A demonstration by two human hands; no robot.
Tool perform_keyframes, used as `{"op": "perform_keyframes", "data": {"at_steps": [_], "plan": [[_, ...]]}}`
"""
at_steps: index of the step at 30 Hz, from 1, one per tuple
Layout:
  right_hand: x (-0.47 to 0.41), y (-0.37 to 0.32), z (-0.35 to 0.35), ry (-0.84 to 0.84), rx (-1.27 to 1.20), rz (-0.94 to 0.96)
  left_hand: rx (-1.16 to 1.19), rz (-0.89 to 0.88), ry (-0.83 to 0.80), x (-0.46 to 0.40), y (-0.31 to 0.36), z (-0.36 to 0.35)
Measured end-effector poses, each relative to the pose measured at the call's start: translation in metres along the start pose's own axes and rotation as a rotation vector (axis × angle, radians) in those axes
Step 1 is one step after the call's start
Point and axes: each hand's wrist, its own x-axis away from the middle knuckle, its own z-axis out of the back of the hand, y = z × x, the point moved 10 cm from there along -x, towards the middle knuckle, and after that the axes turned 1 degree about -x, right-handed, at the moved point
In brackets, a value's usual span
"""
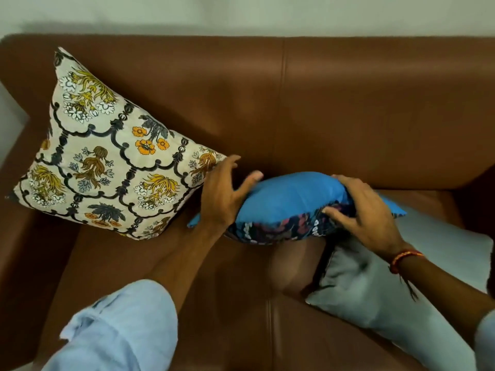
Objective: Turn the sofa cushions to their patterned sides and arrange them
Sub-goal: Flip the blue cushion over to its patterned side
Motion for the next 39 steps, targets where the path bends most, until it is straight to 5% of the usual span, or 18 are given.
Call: {"op": "perform_keyframes", "data": {"at_steps": [3,6,8,14,26,31,39], "plan": [[-0.029,0.021,0.010,0.075,-0.092,-0.124,0.335,0.012,0.062,0.005,-0.022,0.007],[-0.057,0.035,0.019,0.091,-0.183,-0.169,-0.041,-0.082,-0.160,0.006,-0.024,-0.013],[-0.072,0.030,0.023,0.080,-0.167,-0.139,-0.193,-0.101,-0.100,-0.004,-0.015,-0.012],[-0.102,0.026,0.049,0.192,-0.181,-0.081,-0.228,-0.148,0.247,-0.025,0.032,0.040],[-0.126,0.060,0.006,-0.086,-0.243,-0.187,-0.335,0.037,0.151,-0.044,0.000,0.021],[-0.107,0.075,0.017,-0.123,-0.143,-0.130,-0.386,-0.297,0.375,-0.003,0.064,0.017],[0.039,0.193,0.045,-0.217,0.077,-0.186,-0.429,-0.739,-0.315,0.147,0.175,-0.251]]}}
